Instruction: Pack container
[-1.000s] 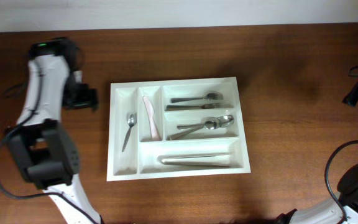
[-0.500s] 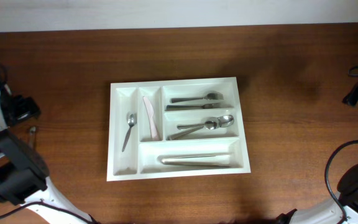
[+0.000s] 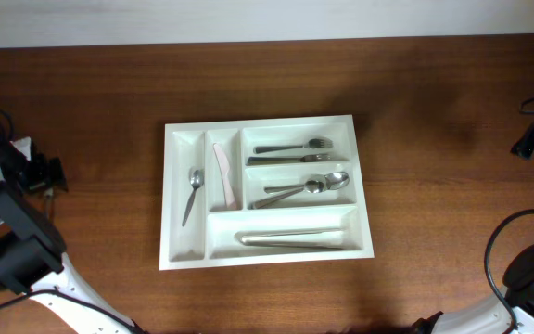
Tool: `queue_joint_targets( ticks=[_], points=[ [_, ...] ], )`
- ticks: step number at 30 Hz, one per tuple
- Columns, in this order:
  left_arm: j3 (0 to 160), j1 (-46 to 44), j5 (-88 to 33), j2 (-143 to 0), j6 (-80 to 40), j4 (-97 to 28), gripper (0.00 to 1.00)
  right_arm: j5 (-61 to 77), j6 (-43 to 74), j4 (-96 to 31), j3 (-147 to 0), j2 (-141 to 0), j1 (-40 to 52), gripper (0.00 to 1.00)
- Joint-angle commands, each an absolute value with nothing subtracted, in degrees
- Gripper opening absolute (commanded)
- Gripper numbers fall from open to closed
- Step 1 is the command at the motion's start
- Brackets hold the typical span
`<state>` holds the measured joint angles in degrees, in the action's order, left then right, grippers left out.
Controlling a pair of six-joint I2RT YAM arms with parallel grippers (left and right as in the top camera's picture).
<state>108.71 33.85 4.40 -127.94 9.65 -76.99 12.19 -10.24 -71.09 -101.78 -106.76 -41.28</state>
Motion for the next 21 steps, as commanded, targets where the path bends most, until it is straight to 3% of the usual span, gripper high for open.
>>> queue_joint_targets(
  ticks=[1, 21],
  points=[
    [109.54, 34.3, 3.25, -130.52, 11.77, -77.12, 0.96, 12.88, -10.0, -71.07, -101.47, -105.51, -41.23, 0.99],
    [109.47, 34.3, 2.76, -133.21, 18.81, -77.65, 0.93, 12.88, -10.0, -71.07, -101.47, -105.51, -41.23, 0.99]
  ],
)
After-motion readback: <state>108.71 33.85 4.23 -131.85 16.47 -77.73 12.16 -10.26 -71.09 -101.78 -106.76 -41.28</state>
